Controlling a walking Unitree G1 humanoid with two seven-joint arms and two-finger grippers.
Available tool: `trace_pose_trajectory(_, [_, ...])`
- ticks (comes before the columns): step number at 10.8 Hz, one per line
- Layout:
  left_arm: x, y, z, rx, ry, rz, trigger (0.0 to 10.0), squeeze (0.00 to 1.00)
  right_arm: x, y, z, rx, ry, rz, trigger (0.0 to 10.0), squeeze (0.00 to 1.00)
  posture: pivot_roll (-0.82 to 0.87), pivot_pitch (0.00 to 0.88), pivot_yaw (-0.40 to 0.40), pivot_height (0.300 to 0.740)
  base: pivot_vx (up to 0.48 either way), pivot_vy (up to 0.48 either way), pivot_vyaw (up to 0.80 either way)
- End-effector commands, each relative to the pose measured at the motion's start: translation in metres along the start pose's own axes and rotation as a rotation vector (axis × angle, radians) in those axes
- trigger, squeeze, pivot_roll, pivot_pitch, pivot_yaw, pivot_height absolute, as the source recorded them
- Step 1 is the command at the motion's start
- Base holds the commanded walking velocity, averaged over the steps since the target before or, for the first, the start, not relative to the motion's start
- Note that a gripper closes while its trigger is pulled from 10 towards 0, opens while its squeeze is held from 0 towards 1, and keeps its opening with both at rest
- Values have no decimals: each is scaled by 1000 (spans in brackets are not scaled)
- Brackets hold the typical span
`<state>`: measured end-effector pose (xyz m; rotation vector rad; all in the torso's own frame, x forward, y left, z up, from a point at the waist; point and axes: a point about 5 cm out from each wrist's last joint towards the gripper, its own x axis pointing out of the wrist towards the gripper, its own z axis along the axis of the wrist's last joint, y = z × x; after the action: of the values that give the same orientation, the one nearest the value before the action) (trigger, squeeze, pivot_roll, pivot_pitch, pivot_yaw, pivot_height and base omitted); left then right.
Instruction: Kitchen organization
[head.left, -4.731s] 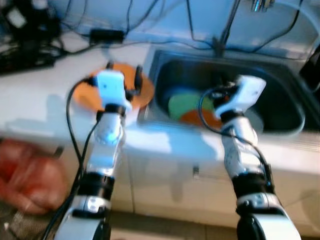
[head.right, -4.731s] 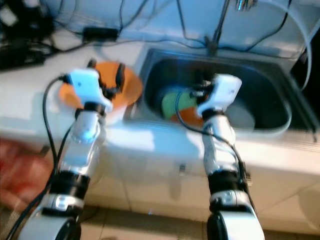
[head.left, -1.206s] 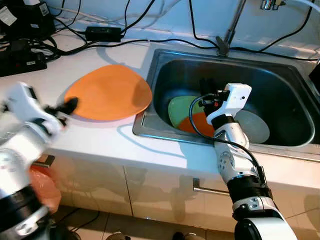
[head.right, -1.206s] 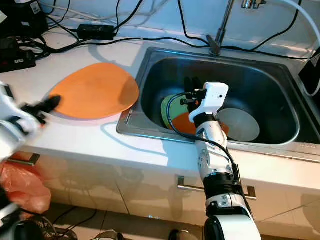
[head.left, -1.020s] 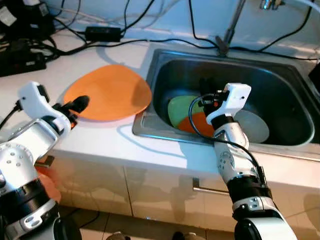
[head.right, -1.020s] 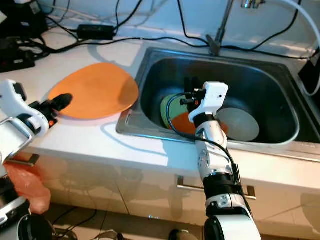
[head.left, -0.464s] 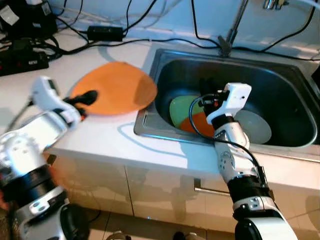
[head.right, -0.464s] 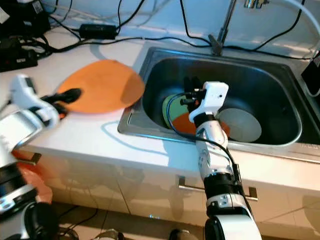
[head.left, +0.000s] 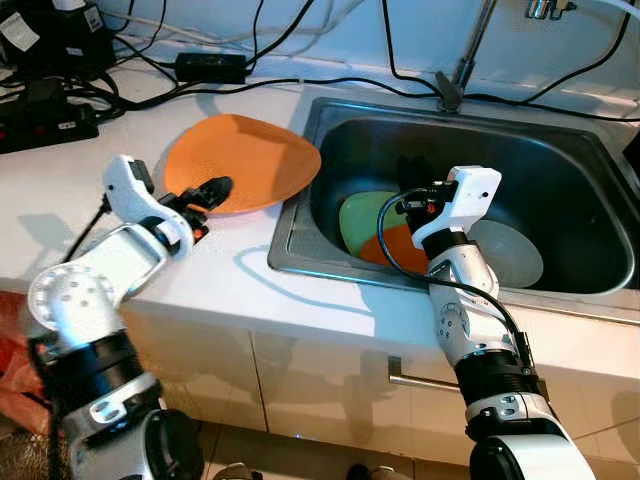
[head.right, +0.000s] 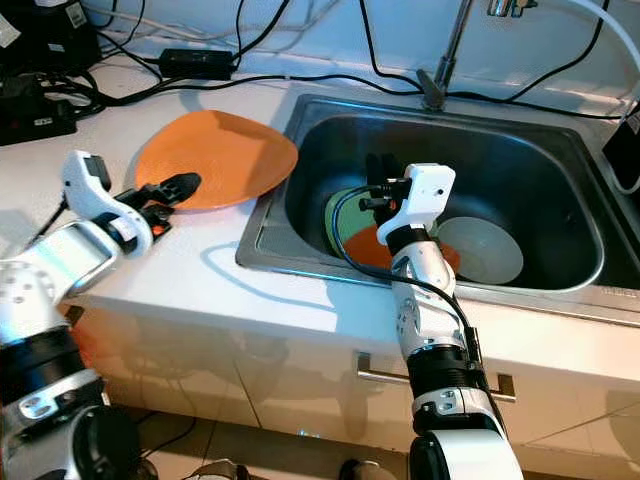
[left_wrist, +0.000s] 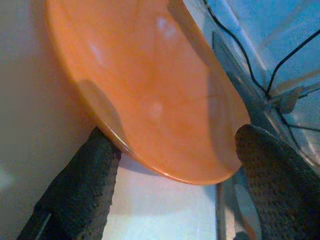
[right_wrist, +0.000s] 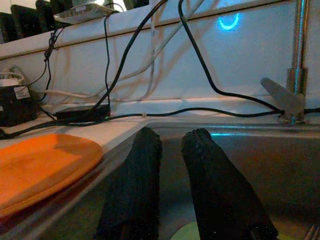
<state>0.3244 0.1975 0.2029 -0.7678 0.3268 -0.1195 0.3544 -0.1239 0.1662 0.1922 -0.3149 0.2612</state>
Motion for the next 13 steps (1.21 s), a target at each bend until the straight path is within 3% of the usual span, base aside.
trace_pose_trajectory(1, [8,8,-14,-16,52,68,10000,0,2,2,3,-3,-3,18,10000,0,78,73,-27,740,0,0,0])
trace_pose_trajectory(6, [23,0,-10,-153,-69,149,10000,0,1,3,3,-4,1,29,10000,0,67,81,-25,740,0,0,0])
trace_pose_trajectory(7, [24,-1,-9,-156,-74,153,0,0,1,2,3,-4,1,28,10000,0,64,81,-22,740,0,0,0])
trace_pose_trajectory(13, [26,-13,-13,-144,-65,113,0,0,0,3,2,3,6,33,10000,0,66,79,-22,740,0,0,0])
